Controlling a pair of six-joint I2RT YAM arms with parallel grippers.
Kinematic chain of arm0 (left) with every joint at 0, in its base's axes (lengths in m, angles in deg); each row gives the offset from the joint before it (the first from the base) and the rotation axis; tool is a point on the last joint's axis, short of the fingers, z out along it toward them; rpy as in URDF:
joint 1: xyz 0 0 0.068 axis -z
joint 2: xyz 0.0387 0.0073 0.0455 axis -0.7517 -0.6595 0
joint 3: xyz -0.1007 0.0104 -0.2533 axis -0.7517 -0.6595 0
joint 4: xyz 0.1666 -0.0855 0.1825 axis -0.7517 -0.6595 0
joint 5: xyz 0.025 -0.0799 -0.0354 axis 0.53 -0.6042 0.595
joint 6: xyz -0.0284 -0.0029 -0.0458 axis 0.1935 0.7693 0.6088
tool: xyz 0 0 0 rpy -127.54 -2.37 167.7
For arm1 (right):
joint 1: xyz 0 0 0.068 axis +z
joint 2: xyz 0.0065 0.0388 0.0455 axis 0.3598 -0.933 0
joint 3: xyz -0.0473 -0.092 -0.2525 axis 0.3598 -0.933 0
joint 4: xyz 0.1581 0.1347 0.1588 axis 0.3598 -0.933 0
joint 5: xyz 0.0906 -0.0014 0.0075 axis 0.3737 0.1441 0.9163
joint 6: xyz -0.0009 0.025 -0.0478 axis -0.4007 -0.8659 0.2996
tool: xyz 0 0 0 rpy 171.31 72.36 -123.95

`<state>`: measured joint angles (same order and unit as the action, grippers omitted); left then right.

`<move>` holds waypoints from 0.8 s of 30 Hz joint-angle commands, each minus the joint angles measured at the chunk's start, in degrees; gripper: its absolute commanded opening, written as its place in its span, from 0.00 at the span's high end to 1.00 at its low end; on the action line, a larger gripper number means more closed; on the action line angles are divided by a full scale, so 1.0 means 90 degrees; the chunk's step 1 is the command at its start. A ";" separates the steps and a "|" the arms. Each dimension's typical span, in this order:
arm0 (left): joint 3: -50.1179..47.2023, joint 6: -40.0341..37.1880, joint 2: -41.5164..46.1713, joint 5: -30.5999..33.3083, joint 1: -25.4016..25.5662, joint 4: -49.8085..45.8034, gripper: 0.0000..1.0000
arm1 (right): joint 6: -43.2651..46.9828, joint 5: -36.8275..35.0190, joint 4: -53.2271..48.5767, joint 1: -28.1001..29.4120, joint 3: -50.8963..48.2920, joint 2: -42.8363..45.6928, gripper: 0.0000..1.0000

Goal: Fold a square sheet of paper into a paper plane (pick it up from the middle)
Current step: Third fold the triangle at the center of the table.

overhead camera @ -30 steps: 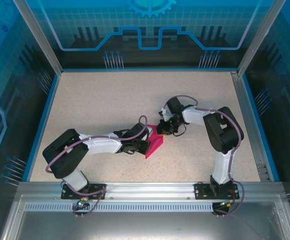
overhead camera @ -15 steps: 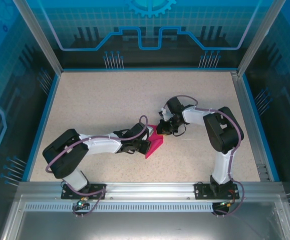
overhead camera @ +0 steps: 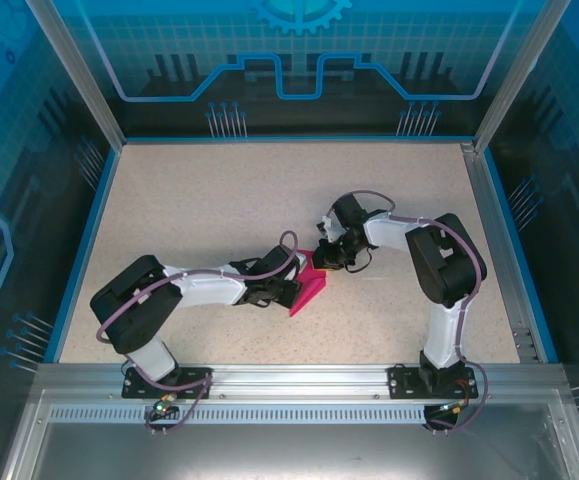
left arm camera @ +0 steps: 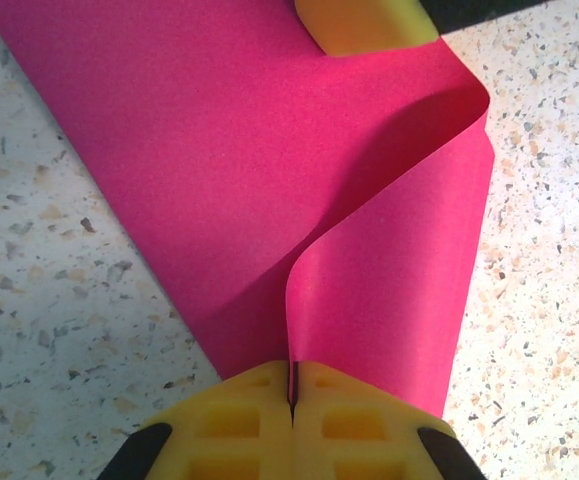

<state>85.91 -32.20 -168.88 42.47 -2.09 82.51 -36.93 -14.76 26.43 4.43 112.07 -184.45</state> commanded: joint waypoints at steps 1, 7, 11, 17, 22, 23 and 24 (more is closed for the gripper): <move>0.0065 -0.0040 -0.0171 0.0035 -0.0057 0.0047 0.98 | -0.0060 -0.0221 -0.0134 0.0148 -0.0229 -0.0261 0.88; -0.0183 0.0143 -0.0084 0.0003 -0.0057 0.0135 0.99 | -0.0210 -0.0190 -0.0081 0.0115 -0.0287 0.0405 0.85; -0.0176 0.0103 -0.0103 -0.0006 -0.0051 0.0136 0.99 | -0.0475 -0.0144 0.0187 -0.0094 -0.0704 0.1314 0.84; -0.0180 0.0078 -0.0104 -0.0039 -0.0056 0.0134 0.99 | -0.1027 0.0431 0.0986 0.0110 -0.1645 0.2266 0.88; -0.0198 0.0032 -0.0127 -0.0072 -0.0057 0.0173 0.99 | -0.1421 0.0388 0.1392 0.0603 -0.1968 0.2380 0.90; -0.0181 0.0022 -0.0147 -0.0078 -0.0056 0.0162 0.99 | -0.1462 0.0258 0.1344 0.0665 -0.1934 0.2318 0.90; -0.0144 0.0007 -0.0171 -0.0074 -0.0056 0.0123 0.99 | -0.1502 0.0222 0.1374 0.0704 -0.1933 0.2256 0.90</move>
<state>85.49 -32.03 -168.99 42.43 -2.09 83.93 -47.82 -12.61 36.17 9.15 94.87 -163.25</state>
